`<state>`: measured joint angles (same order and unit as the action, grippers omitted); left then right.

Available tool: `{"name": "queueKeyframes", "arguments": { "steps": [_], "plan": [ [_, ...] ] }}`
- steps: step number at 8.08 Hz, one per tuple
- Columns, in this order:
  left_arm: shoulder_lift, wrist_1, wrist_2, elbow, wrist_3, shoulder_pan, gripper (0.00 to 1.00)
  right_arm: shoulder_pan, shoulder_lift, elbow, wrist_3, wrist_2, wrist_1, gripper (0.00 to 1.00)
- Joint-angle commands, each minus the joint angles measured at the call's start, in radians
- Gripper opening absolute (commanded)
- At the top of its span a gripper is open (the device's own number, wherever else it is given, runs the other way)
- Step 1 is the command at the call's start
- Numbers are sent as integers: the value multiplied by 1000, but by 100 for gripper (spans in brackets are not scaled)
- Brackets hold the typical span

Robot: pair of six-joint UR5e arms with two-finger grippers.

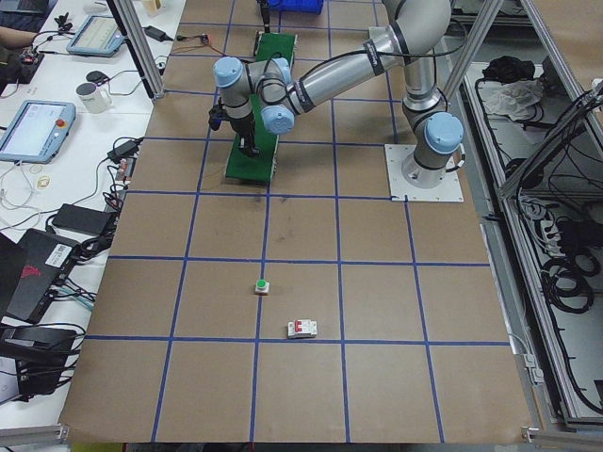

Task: Move capacitor from left to right
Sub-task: 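Lower the capacitor onto the belt with left gripper while right gripper moves to belt end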

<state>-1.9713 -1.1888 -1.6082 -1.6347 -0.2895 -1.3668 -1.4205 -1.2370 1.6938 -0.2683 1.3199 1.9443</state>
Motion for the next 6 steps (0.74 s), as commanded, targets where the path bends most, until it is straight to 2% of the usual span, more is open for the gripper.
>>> {"name": "queueKeyframes", "arguments": {
  "steps": [1,2,3,5,6],
  "plan": [
    [-8,-2,4,0,0,-2,15,6,20,20,144,-16,68,98],
    [-8,-14,-1,0,-2,0,21,6,21,23,144,-15,68,100],
    [-8,-14,2,-2,-2,0,46,6,21,23,144,-15,68,100],
    [-4,-17,1,0,1,-3,60,6,21,23,150,-15,67,100],
    [9,-18,-7,1,36,-3,62,6,22,24,150,-13,67,100]
  ]
}}
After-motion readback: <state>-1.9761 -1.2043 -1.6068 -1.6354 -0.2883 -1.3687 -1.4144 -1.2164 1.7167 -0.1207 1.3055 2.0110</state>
